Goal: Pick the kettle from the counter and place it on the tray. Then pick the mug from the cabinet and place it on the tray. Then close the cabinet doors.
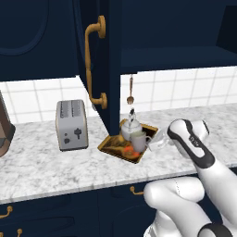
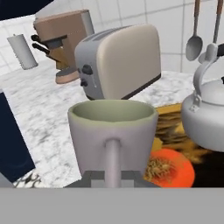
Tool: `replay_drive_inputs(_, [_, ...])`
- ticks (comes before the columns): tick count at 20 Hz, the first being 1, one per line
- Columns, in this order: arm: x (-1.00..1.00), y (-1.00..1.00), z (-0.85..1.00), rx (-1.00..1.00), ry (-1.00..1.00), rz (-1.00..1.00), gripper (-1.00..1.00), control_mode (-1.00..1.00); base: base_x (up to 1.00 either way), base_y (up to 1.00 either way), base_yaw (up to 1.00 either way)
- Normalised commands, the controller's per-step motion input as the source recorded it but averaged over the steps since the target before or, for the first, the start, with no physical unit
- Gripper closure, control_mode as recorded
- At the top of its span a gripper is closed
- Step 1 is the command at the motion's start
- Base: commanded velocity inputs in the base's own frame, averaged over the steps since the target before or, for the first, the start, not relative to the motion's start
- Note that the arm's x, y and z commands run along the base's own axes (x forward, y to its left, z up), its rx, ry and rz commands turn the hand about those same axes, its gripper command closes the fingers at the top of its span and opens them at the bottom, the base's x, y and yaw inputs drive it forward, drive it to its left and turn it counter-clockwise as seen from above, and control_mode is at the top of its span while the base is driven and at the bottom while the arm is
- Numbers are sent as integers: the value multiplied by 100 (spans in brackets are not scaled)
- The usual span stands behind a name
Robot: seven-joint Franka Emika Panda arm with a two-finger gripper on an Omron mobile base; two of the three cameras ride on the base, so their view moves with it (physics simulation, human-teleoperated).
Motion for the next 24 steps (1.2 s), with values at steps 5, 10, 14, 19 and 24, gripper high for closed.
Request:
replay_drive_inputs(5, [17, -2, -21, 0, 0, 8, 100, -100, 0, 0, 0])
replay_drive_inputs(10, [18, -9, -15, 0, 0, 6, 100, -100, 0, 0, 0])
replay_drive_inputs(14, [23, -1, -15, 0, -4, 2, 100, -100, 0, 0, 0])
replay_drive_inputs(19, [21, 0, -13, 0, 0, 0, 100, -100, 0, 0, 0])
replay_drive_inputs(24, [14, 0, -20, 0, -1, 0, 100, -100, 0, 0, 0])
